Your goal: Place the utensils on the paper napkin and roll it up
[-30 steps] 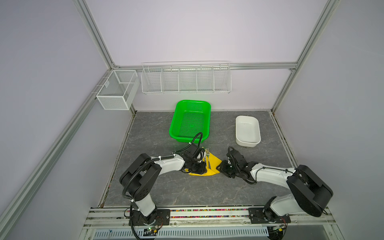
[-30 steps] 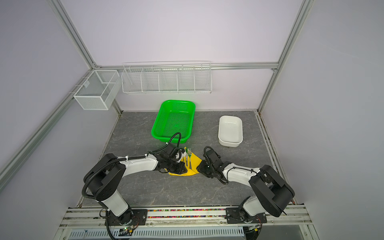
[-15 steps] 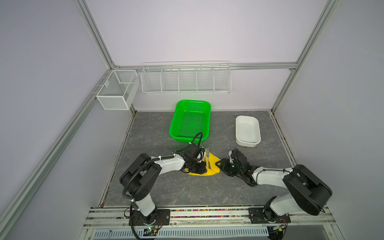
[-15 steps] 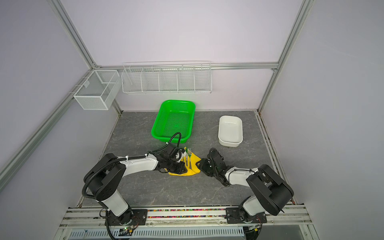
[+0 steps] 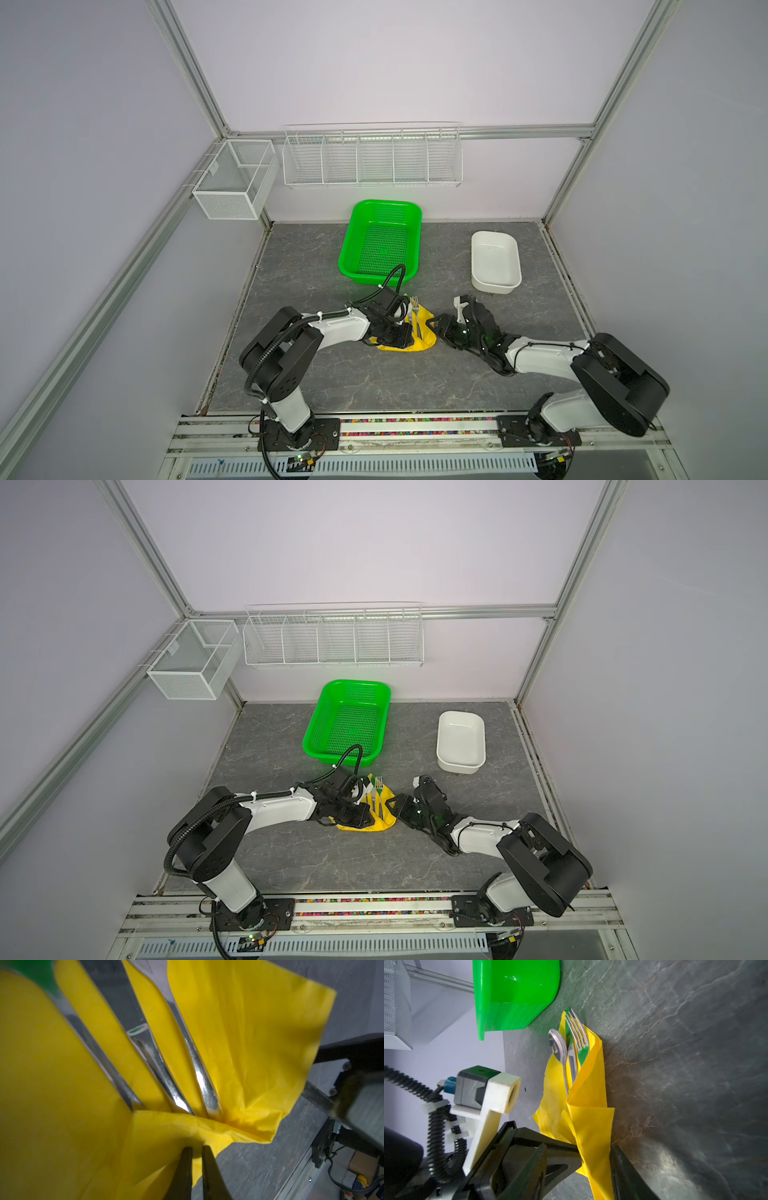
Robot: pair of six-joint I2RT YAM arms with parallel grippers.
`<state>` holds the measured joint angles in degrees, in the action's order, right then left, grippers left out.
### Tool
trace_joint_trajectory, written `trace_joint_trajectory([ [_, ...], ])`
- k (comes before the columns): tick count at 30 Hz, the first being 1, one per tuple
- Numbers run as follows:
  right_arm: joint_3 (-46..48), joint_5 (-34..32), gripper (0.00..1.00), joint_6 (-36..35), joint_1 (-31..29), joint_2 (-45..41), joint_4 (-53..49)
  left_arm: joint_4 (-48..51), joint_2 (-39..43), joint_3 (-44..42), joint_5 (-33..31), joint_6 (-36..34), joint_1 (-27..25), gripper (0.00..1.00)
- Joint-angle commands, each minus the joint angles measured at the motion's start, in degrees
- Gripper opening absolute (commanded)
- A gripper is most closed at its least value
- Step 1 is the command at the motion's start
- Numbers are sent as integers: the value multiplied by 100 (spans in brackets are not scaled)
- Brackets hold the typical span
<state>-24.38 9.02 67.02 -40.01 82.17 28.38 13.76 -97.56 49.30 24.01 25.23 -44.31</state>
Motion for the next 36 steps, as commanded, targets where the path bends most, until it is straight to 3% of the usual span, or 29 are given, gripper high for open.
trace_joint_trajectory([
  [1,-19,62,52,36,-152,53,-20,61,-5,38,-138,-35,-24,13],
  [19,258,67,59,501,-159,317,827,93,26,41,-169,-42,-20,13],
  [22,-108,169,59,141,-270,260,153,88,19,48,-177,-31,-24,13],
  [25,-350,-145,59,-105,-461,102,-641,117,26,54,-190,-54,-24,13],
  [36,121,-274,59,374,-525,21,-143,137,48,73,-212,-54,-20,13],
])
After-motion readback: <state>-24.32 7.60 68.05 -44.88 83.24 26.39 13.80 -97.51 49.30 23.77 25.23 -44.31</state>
